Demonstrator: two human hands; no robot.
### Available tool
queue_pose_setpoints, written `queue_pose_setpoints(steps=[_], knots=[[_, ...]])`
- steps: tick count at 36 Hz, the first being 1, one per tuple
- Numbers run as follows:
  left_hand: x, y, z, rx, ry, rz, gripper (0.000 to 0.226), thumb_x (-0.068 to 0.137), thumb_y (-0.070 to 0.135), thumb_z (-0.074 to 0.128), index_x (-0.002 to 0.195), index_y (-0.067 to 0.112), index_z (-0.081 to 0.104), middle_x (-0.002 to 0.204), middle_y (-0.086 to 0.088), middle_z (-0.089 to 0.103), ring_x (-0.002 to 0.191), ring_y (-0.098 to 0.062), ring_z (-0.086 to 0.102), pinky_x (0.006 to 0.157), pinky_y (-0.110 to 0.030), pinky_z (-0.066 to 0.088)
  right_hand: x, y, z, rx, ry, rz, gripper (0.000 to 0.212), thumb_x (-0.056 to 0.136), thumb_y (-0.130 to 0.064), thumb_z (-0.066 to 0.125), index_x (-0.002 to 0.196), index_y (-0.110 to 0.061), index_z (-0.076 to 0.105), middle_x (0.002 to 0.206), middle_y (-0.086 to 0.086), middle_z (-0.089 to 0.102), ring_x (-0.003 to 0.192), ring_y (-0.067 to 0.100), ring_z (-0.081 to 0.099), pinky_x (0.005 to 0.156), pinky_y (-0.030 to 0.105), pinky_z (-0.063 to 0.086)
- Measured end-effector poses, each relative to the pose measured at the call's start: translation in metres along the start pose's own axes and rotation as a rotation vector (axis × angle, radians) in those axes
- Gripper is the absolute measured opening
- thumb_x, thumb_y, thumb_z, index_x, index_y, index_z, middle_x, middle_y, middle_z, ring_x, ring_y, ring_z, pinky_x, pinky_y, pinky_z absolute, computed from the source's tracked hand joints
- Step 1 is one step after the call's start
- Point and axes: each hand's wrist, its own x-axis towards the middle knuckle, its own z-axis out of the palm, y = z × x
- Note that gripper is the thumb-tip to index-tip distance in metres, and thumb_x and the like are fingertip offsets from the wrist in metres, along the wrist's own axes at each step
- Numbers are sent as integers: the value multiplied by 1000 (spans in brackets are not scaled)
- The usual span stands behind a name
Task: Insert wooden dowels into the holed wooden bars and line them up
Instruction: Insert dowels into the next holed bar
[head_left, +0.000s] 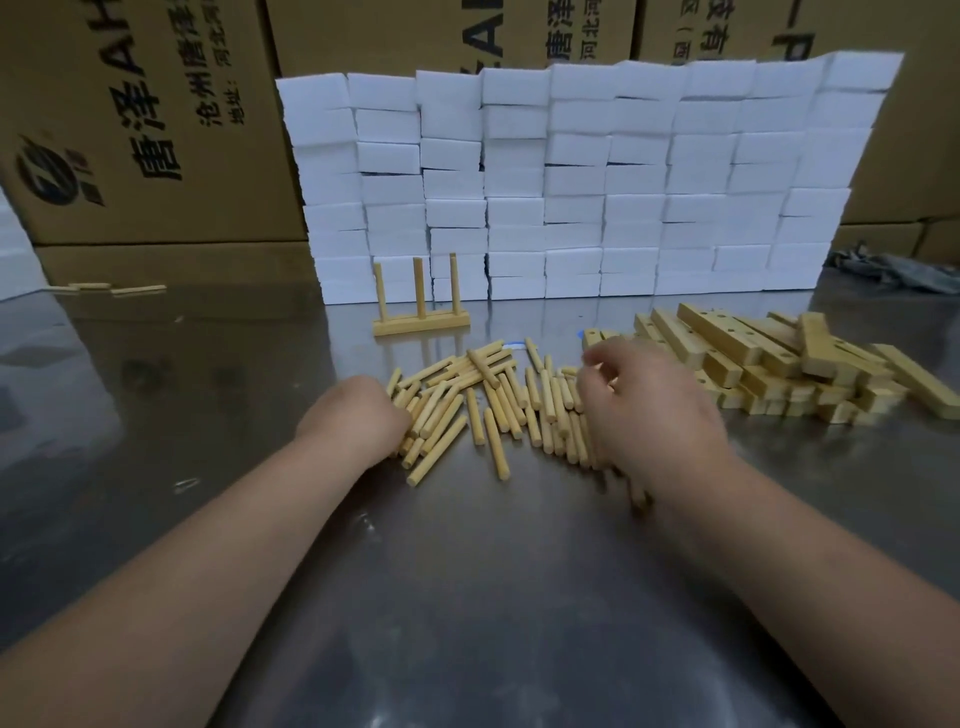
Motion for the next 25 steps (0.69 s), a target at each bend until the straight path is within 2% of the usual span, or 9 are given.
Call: queue_pose_setpoints(steps=[6,9,11,14,16,20,21,23,25], knots=[[-1,-7,4,18,90,49,19,85,27,52,83,15,67,79,-6,64,72,-21,57,58,-27,42,29,38,-3,-300,-87,278,47,91,-32,38,137,-25,44,138,6,44,122,28,43,101,47,36],[-2,-9,5,41,144,66,19,87,27,51,85,20,68,81,-3,63,73,-20,56,57,-26,40,33,49,3,-336,-141,337,50,92,-32,36,142,-26,37,148,6,34,135,28,31,111,50,22],[-3,-10,5,30,187,78,19,89,28,49,90,22,67,88,-2,63,77,-20,54,60,-26,40,34,52,8,-336,-179,357,52,92,-33,35,144,-26,32,152,4,26,140,26,21,113,51,12],[-5,-12,4,-49,267,103,22,91,31,45,93,22,65,89,-1,64,80,-21,54,63,-28,40,36,54,12,-337,-204,373,52,93,-35,35,144,-25,33,153,3,23,140,26,19,113,53,8],[-7,-12,3,-99,311,130,22,91,31,45,94,21,65,84,1,63,78,-20,54,63,-28,39,35,55,12,-335,-204,377,51,92,-35,35,141,-23,38,151,3,26,138,27,24,113,52,11],[-14,-8,5,-144,360,198,24,90,28,46,100,21,66,85,3,60,78,-18,50,64,-28,39,35,53,8,-336,-79,363,47,90,-34,40,133,-17,47,135,11,43,124,31,41,105,49,32],[-16,-7,5,-152,366,216,24,91,28,46,102,21,66,86,3,60,79,-17,51,64,-28,39,35,54,8,-320,-38,355,49,90,-33,41,135,-16,44,137,12,42,125,31,39,106,49,32],[-18,-4,5,-176,368,248,24,91,29,47,104,22,66,87,5,58,80,-16,51,64,-28,39,35,54,9,-289,-13,340,54,90,-29,42,143,-17,34,149,11,29,136,30,25,112,48,22],[-21,-3,7,-194,354,272,25,90,30,47,106,22,65,88,7,55,81,-15,50,67,-28,39,35,57,12,-310,-83,323,57,92,-29,40,147,-20,24,157,7,13,144,27,7,115,48,9]])
